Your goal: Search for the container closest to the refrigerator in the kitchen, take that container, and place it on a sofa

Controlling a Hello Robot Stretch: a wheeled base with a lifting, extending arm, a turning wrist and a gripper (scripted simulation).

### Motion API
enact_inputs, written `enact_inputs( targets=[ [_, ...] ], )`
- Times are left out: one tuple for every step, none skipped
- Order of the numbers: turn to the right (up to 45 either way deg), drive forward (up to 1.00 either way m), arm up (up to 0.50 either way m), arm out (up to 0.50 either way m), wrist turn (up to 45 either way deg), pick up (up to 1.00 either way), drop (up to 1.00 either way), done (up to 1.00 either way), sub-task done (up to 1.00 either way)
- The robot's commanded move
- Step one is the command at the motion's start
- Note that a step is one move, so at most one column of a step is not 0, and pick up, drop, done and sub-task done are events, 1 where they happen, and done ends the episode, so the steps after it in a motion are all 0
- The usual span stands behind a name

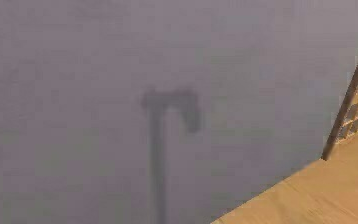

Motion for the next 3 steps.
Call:
enact_inputs(
  targets=[
    [-45.0, 0.00, 0.00, 0.00, 0.0, 0.00, 0.00, 0.00, 0.00],
    [-45.0, 0.00, 0.00, 0.00, 0.0, 0.00, 0.00, 0.00, 0.00],
    [-45.0, 0.00, 0.00, 0.00, 0.0, 0.00, 0.00, 0.00, 0.00]
  ],
)
